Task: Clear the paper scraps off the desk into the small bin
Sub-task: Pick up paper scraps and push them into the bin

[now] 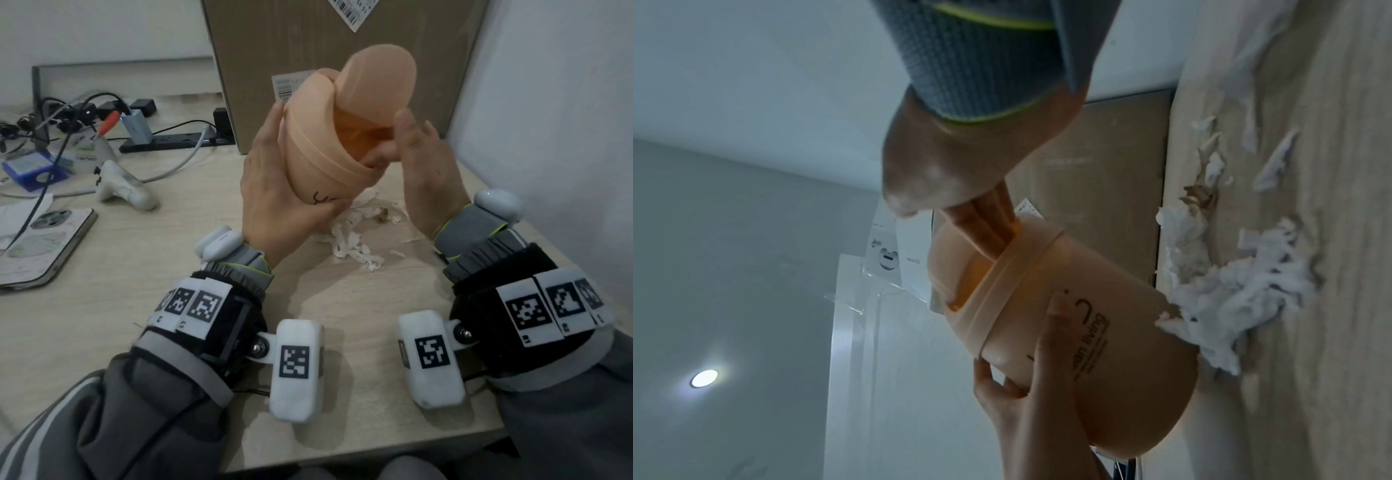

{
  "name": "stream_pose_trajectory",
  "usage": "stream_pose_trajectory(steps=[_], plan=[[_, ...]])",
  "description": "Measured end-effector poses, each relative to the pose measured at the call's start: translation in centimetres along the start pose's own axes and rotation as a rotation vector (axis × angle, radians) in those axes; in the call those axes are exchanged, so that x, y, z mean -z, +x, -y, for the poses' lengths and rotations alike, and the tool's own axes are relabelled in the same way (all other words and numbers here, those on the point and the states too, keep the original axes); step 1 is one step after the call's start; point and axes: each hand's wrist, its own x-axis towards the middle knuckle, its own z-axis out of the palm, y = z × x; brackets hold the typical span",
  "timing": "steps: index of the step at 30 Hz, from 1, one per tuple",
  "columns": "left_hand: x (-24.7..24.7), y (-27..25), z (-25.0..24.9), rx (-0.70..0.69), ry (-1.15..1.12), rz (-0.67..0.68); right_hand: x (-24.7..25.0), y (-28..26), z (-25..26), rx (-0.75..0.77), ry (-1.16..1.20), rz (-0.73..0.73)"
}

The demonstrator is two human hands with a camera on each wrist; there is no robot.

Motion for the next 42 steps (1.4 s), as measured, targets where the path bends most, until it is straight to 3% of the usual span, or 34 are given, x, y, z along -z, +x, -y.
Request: stream_pose_trajectory(steps=[3, 6, 8, 11, 14, 17, 19, 23, 28, 31, 36, 38, 42], plan=[[0.0, 0.3, 0.8, 0.101, -0.117, -0.055, 0.4, 0.3, -0.8, 0.049, 0.119, -0.263], [-0.2, 0.5, 2.1, 0.194, -0.201, -0.113, 0.4, 0.8, -1.4, -0.076, 0.196, -0.333], [-0.1, 0.6, 2.6, 0.267, -0.234, -0.152, 0.0, 1.1, -1.7, -0.28, 0.255, -0.158], [0.1, 0.7, 3.0, 0.358, -0.256, -0.223, -0.6, 0.6, -1.3, -0.567, 0.289, 0.347], [0.3, 0.9, 3.3, 0.386, -0.246, -0.284, -1.3, -0.5, -1.1, -0.666, 0.376, 0.774], [0.5, 1.0, 3.5, 0.417, -0.241, -0.307, -1.7, -1.2, -1.4, -0.705, 0.43, 0.97], [0.5, 1.0, 3.6, 0.414, -0.24, -0.298, -2.0, -1.1, -1.7, -0.749, 0.474, 0.895], [0.5, 1.0, 3.5, 0.412, -0.244, -0.278, -1.7, -0.3, -2.9, -0.782, 0.45, 0.572], [0.5, 0.8, 3.3, 0.425, -0.251, -0.266, 1.8, 0.8, -3.9, -0.78, 0.279, 0.388], [0.7, 0.9, 3.2, 0.44, -0.259, -0.273, 3.9, 1.1, -4.7, -0.899, 0.211, 0.405], [0.6, 0.9, 3.2, 0.456, -0.259, -0.275, 4.2, 0.4, -5.6, -1.052, -0.022, 0.609], [0.6, 0.9, 3.2, 0.456, -0.262, -0.276, 3.5, 0.3, -5.7, -1.022, -0.043, 0.616], [0.7, 0.9, 3.2, 0.444, -0.259, -0.27, 2.4, 0.4, -5.5, -0.83, 0.183, 0.54]])
